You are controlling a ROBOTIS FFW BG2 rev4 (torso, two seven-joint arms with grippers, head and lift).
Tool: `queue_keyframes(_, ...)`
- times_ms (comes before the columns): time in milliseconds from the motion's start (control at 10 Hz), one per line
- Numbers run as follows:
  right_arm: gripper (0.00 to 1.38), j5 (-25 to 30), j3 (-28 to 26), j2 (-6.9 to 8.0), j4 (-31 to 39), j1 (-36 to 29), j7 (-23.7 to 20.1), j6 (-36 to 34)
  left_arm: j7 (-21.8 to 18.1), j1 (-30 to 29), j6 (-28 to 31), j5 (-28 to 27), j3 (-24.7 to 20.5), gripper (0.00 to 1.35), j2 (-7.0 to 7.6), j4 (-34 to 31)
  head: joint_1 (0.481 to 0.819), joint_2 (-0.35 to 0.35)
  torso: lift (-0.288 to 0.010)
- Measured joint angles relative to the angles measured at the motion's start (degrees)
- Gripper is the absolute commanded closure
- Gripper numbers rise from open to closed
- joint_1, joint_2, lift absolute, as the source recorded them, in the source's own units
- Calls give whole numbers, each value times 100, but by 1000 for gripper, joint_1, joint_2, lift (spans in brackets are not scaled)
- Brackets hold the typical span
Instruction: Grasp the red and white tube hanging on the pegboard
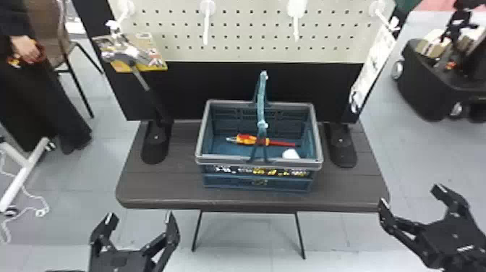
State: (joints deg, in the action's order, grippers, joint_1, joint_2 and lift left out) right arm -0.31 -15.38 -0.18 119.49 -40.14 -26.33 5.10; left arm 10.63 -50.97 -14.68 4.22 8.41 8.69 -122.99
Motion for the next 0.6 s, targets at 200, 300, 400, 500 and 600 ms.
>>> queue_keyframes(200, 140, 42, -1, 0, 329, 135, -314, -408, 0, -26, 7, 3, -6, 211, 2, -1, 819, 8, -100)
queue_keyframes(300, 139, 100, -5, 0, 639, 301, -585, -765, 0, -33, 9, 4, -7, 211, 7, -1, 819, 8, -100)
queue_keyframes(400, 139, 140, -6, -33, 951, 586, -921, -1183, 0, -28, 13, 3, -6, 211, 15, -6, 819, 8, -100)
queue_keyframes(500, 139, 157, -6, -113, 1167, 822, -1126, -1488, 0, -20, 19, 4, 0, 211, 26, -8, 819, 8, -100)
queue_keyframes(600, 139, 164, -5, -186, 1348, 1001, -1207, -1747, 0, -21, 25, 7, 0, 211, 34, -11, 819, 8, -100)
